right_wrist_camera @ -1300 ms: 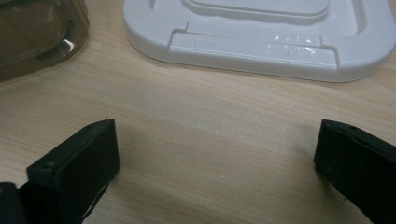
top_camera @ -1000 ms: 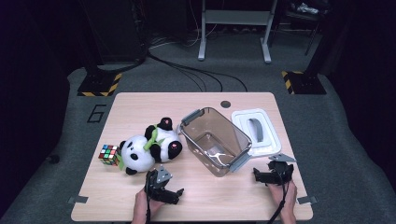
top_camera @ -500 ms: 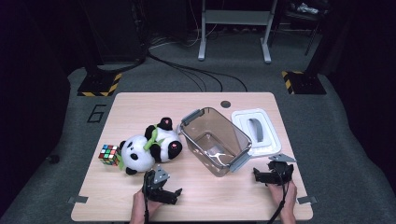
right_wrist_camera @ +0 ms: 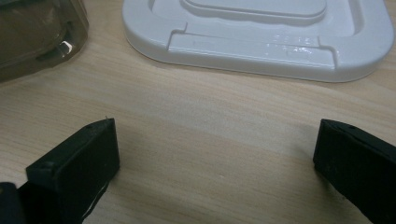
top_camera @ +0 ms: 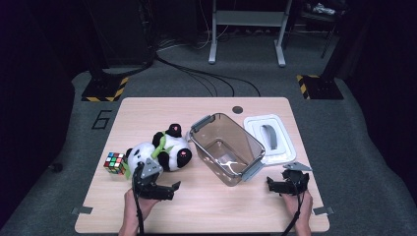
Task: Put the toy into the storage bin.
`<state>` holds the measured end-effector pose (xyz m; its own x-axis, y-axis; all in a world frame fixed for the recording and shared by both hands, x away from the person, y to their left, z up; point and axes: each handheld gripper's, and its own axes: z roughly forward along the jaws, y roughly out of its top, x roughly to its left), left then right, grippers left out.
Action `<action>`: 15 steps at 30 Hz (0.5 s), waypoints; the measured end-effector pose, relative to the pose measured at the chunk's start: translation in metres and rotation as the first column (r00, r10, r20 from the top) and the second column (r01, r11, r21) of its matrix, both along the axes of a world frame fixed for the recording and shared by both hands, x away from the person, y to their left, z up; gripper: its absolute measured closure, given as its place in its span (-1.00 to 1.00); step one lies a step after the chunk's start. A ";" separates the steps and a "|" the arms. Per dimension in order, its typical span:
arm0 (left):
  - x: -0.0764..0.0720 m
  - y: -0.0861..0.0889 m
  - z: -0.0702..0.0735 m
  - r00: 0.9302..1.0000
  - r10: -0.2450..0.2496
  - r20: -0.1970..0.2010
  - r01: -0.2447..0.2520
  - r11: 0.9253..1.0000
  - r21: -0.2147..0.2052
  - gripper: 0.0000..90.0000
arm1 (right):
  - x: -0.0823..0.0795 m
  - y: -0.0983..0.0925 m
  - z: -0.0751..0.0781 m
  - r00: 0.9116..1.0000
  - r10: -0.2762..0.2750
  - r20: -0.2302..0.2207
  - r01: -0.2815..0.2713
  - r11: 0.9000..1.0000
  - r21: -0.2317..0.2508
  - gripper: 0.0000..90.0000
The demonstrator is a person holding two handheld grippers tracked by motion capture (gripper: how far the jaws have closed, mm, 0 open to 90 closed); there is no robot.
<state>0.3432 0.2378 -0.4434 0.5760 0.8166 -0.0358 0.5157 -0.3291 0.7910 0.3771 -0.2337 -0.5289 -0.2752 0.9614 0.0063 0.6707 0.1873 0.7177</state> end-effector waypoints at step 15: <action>0.083 0.014 0.036 0.989 0.137 -0.063 -0.135 0.990 0.030 -0.87 | 0.000 0.000 0.000 1.000 -0.003 0.001 0.003 1.000 0.000 -1.00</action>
